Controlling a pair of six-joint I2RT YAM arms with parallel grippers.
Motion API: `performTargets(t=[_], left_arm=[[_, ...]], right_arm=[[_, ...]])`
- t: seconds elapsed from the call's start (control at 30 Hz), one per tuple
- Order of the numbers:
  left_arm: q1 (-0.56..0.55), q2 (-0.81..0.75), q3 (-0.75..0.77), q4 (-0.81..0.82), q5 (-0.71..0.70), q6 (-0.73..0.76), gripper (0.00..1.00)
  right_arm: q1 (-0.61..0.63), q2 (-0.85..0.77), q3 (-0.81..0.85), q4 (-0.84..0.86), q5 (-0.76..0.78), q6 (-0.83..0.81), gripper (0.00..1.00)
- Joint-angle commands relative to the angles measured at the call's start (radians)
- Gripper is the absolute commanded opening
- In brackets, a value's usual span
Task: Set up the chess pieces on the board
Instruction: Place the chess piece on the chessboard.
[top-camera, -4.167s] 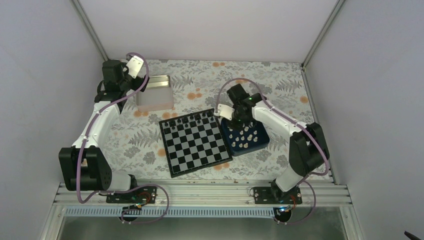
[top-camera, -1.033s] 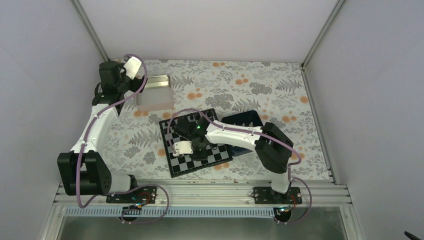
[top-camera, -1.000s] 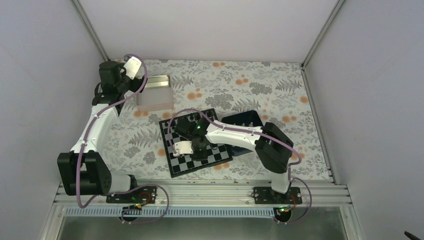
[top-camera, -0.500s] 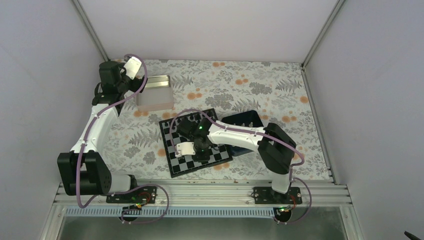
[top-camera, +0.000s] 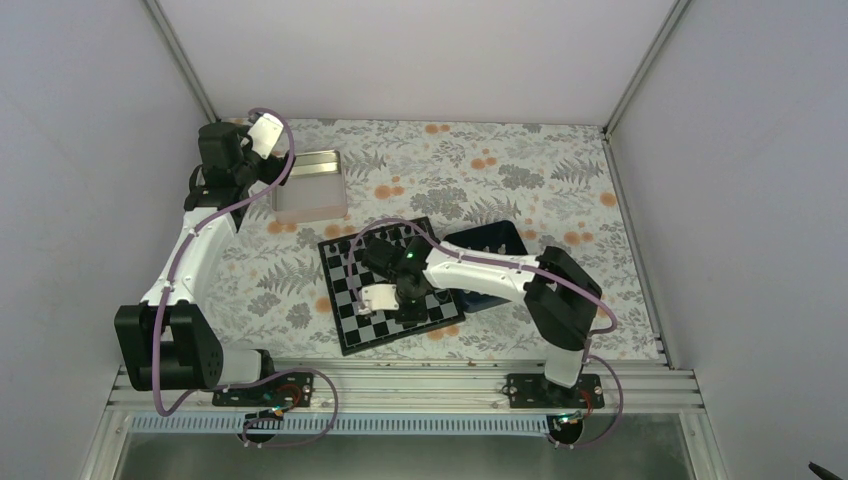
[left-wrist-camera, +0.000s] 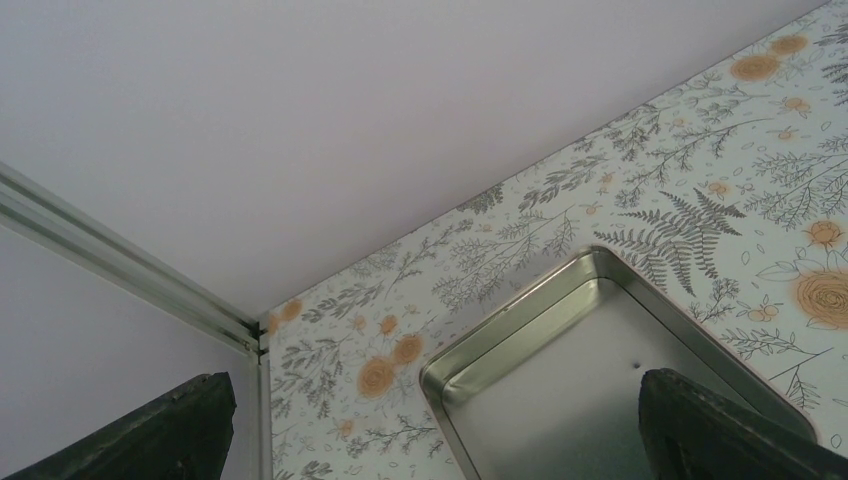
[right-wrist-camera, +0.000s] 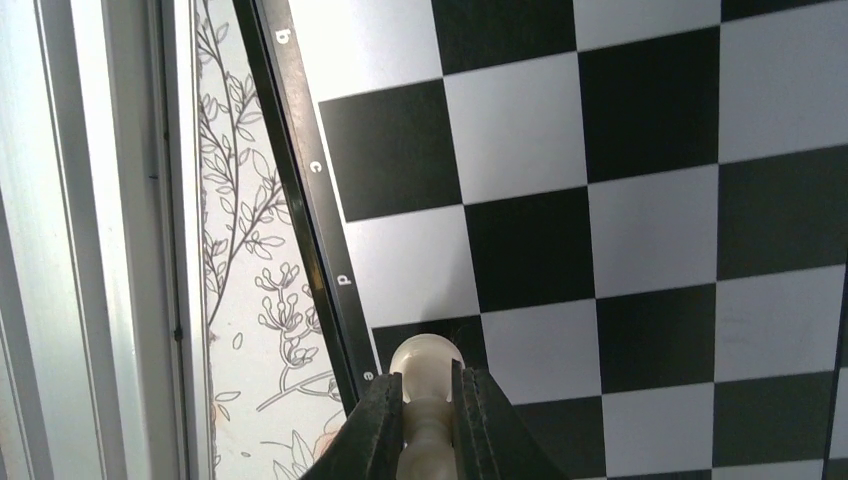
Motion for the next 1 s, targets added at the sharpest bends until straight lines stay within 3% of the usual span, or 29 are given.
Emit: performTargets(t=[0.0,0.97], left_arm=[[0.007,0.009,0.004,0.012,0.017,0.006,1.0],[0.006,0.007,-0.011,0.023,0.016,0.011,1.0]], right_arm=[[-0.016,-0.04,-0.022,0.011,0.0,0.02,0.1],[0.033,0.044,0.06,0.024,-0.049,0.002,0.1]])
